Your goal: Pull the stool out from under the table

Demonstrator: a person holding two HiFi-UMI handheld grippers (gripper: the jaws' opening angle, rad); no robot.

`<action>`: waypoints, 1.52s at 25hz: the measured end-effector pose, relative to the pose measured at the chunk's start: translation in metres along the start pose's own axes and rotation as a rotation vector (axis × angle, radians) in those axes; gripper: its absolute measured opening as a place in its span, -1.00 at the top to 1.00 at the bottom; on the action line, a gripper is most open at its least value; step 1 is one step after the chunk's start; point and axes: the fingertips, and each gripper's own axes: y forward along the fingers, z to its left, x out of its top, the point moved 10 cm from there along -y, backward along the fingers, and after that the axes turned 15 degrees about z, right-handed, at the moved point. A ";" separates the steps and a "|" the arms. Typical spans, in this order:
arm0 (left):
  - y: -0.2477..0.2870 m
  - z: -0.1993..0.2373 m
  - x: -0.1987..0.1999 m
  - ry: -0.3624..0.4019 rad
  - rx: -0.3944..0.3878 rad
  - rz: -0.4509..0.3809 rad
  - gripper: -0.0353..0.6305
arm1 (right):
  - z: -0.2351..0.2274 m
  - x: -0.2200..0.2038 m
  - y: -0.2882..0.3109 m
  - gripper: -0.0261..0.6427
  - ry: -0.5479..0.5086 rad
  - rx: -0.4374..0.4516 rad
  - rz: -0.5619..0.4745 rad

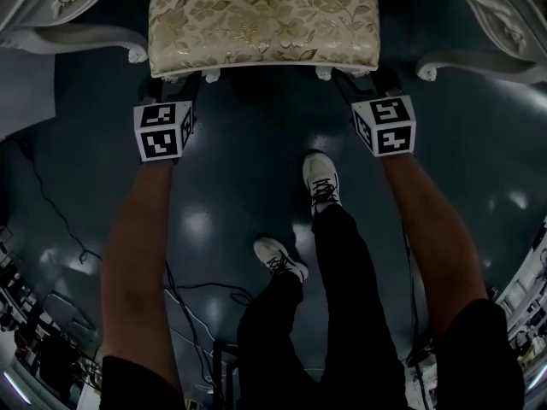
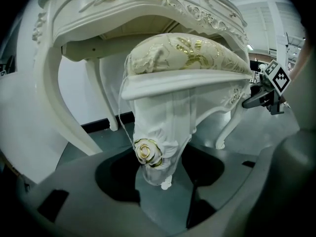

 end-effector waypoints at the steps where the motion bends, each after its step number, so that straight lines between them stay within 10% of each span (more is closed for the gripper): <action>1: 0.000 0.000 0.000 -0.005 -0.002 0.001 0.07 | 0.000 0.000 0.000 0.09 0.001 -0.001 0.003; 38: 0.002 0.003 0.002 -0.057 -0.088 0.105 0.08 | 0.002 0.014 -0.013 0.10 0.027 0.010 0.188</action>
